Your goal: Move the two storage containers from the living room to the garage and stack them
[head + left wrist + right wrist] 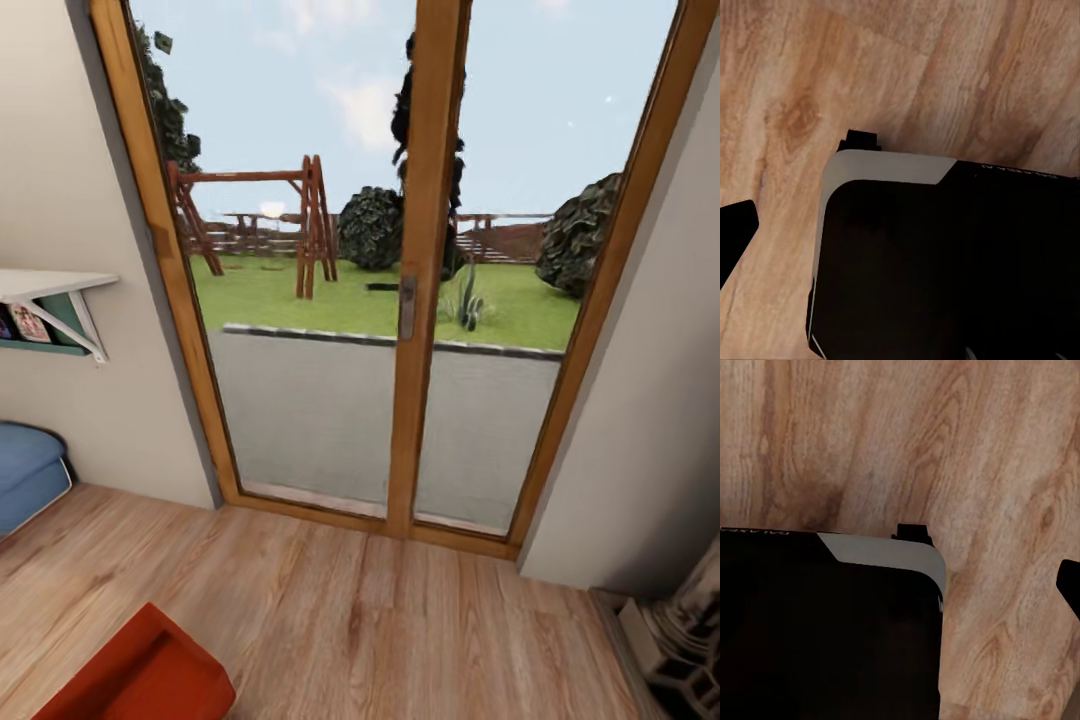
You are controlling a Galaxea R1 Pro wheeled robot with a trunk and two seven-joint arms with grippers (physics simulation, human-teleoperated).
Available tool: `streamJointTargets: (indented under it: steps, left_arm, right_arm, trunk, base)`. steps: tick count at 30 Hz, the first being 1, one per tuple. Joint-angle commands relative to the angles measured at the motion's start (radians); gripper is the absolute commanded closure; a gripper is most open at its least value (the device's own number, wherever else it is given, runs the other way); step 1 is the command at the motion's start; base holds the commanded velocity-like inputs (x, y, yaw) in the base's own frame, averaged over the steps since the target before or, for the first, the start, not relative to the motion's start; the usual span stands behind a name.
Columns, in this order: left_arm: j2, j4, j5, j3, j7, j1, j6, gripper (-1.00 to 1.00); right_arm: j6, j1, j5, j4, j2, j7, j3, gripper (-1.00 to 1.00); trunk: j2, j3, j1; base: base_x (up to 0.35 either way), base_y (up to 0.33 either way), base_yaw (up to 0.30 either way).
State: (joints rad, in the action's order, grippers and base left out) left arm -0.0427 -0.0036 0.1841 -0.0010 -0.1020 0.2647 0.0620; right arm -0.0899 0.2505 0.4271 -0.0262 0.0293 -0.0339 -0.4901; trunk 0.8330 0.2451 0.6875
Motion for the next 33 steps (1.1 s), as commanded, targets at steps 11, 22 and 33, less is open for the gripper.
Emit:
streamJointTargets:
  steps: [11, 22, 33]
  left_arm:
    - [0.0, 0.0, 0.009, -0.001, -0.004, 0.001, 0.005, -1.0]
    - [0.0, 0.0, 0.009, -0.001, -0.004, 0.001, 0.005, -1.0]
    - [0.0, 0.0, 0.009, -0.001, -0.004, 0.001, 0.005, -1.0]
  right_arm:
    - [-0.005, 0.001, 0.009, -0.003, 0.0, -0.001, -0.008, -1.0]
    - [-0.005, 0.001, 0.009, -0.002, 0.0, -0.001, -0.008, -1.0]
    - [-0.005, 0.001, 0.009, -0.003, 0.0, -0.001, -0.008, -1.0]
  trunk:
    - [0.001, 0.001, 0.0]
    - [0.001, 0.001, 0.0]
    - [0.001, 0.001, 0.0]
  base:
    - [0.0, 0.0, 0.274]
    - [0.0, 0.0, 0.274]
    - [0.0, 0.0, 0.274]
